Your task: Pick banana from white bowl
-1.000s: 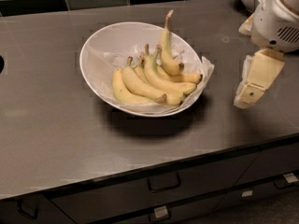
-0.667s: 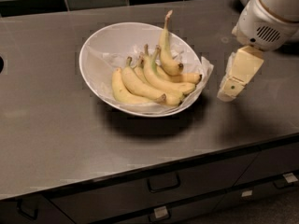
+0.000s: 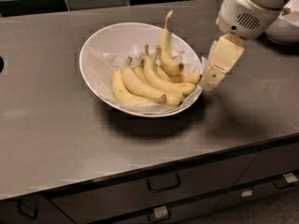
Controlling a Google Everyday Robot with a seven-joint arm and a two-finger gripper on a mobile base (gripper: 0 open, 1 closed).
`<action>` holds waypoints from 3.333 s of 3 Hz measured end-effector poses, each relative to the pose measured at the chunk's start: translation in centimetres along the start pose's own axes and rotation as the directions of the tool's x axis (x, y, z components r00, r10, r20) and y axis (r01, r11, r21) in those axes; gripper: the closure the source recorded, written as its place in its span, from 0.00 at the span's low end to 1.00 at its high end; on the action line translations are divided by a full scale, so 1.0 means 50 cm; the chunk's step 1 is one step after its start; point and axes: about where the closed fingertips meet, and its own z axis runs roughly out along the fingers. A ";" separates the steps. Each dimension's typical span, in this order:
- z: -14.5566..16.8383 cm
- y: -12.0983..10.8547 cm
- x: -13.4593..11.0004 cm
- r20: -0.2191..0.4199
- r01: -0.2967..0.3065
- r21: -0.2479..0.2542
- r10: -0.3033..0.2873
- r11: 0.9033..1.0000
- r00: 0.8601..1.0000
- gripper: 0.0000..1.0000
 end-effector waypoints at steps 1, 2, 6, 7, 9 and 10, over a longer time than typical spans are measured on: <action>0.002 -0.011 -0.088 0.050 0.010 -0.041 -0.008 0.999 0.999 0.00; 0.026 -0.025 -0.148 0.127 -0.016 -0.091 0.027 0.996 0.991 0.00; 0.130 -0.033 -0.198 0.203 -0.233 -0.126 0.255 0.964 0.945 0.00; 0.134 -0.030 -0.193 0.169 -0.246 -0.114 0.263 0.962 0.950 0.00; 0.144 -0.024 -0.187 0.135 -0.260 -0.106 0.273 0.960 0.953 0.28; 0.157 -0.017 -0.194 0.116 -0.252 -0.112 0.265 0.961 0.957 0.30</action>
Offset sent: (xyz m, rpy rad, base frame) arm 0.0604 0.0962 0.0149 0.2754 0.0722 0.0393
